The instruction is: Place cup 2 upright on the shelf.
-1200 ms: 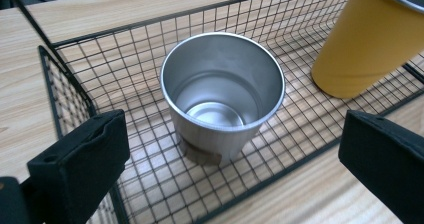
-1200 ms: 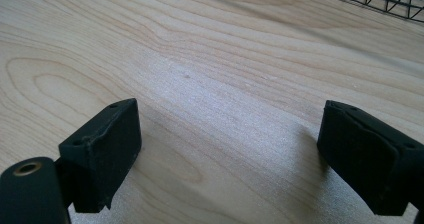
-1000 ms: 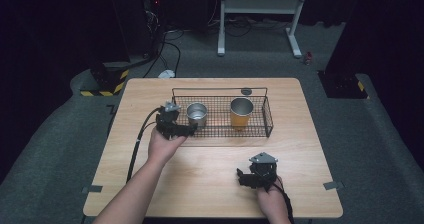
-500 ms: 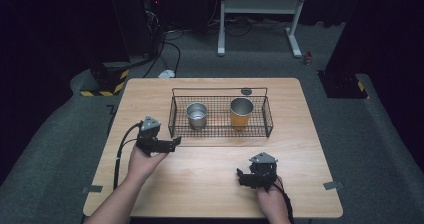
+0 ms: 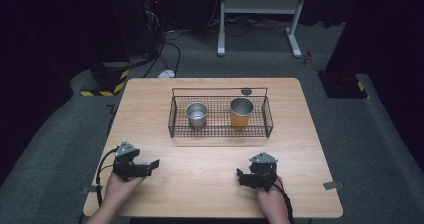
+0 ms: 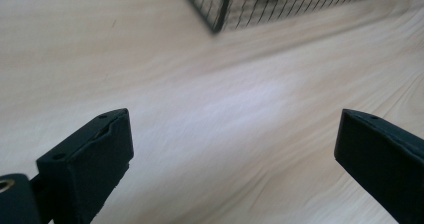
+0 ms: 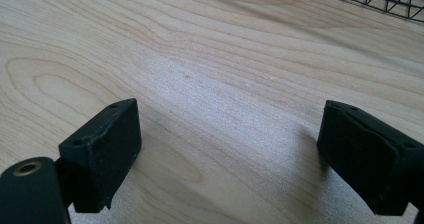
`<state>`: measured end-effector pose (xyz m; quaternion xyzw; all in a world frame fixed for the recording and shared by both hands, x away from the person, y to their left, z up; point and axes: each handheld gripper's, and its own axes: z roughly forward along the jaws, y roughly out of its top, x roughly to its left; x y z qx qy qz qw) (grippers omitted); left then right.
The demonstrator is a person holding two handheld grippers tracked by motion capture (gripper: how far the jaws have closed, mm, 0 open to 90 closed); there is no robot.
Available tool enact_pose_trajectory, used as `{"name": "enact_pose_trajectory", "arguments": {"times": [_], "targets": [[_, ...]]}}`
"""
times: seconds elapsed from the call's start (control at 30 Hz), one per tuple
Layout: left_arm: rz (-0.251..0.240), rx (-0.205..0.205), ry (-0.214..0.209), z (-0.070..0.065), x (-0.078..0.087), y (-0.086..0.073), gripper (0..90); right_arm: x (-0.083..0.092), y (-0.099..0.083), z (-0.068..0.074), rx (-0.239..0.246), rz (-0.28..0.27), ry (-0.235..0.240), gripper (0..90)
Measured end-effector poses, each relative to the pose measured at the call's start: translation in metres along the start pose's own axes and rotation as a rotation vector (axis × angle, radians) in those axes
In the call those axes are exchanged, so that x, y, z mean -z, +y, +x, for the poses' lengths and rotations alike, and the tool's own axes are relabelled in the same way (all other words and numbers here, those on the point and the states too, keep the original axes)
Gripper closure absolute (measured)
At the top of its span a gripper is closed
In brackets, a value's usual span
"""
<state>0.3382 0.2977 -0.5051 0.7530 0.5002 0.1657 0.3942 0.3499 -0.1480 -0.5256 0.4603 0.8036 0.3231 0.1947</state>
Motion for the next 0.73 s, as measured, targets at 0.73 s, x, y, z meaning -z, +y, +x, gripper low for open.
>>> {"name": "enact_pose_trajectory", "arguments": {"times": [0.73], "targets": [[0.079,-0.108,0.095,0.007,0.002,-0.035,0.8,0.001,-0.001,0.0,-0.023,0.002,-0.024,10.2]]}}
